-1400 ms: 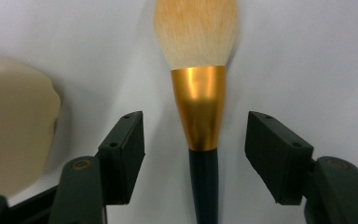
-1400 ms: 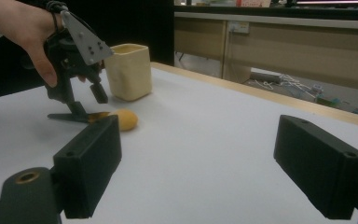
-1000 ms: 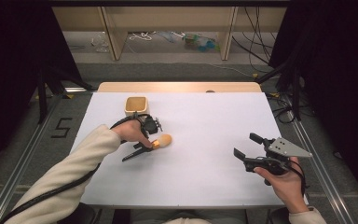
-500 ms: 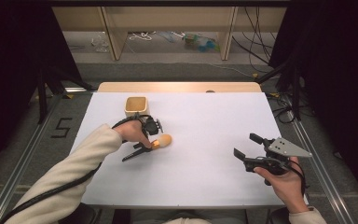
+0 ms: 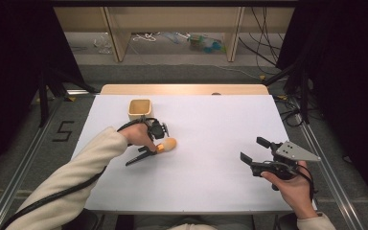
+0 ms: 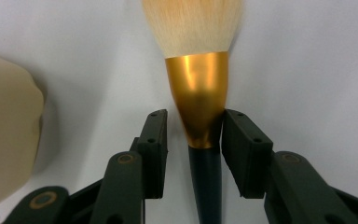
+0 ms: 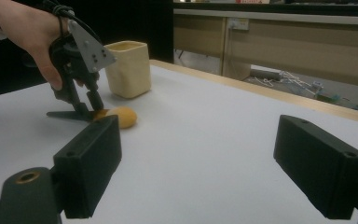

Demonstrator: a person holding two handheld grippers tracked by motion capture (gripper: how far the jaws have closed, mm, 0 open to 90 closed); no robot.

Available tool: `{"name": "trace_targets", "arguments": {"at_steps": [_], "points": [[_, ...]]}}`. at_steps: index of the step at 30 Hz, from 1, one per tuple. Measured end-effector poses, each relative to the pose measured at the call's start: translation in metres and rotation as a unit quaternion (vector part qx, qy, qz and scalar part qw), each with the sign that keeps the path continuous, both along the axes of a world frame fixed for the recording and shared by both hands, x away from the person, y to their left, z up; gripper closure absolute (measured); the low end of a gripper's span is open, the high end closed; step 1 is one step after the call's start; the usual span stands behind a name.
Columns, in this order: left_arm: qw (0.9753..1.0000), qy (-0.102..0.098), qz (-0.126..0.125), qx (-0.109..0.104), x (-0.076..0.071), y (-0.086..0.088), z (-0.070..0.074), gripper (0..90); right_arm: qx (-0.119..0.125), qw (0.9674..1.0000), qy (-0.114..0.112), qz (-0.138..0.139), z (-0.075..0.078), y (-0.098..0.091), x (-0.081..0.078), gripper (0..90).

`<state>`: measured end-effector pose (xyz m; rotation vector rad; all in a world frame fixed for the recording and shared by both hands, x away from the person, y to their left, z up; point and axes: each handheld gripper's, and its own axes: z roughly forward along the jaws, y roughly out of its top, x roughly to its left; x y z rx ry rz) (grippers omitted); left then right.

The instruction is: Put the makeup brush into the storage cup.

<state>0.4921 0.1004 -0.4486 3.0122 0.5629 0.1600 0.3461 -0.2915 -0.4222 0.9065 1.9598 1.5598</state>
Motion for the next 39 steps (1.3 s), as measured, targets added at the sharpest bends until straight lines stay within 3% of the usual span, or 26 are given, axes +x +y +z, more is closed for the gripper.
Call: {"name": "trace_targets", "arguments": {"at_steps": [20,35,39], "points": [[0.9998,0.012,-0.006,0.013,0.0016,-0.0034,-0.0061,67.4,0.002,1.0,-0.001,-0.001,-0.0004,-0.0003,0.0004,16.2],[0.9998,0.018,-0.003,0.004,0.0034,-0.0005,-0.0064,69.0,0.0,1.0,0.0,-0.002,-0.0004,-0.0003,0.0003,16.2],[0.9995,0.029,0.008,0.003,0.0028,-0.0007,-0.0062,69.1,0.002,1.0,0.0,-0.002,-0.0005,-0.0004,0.0005,16.2]]}}
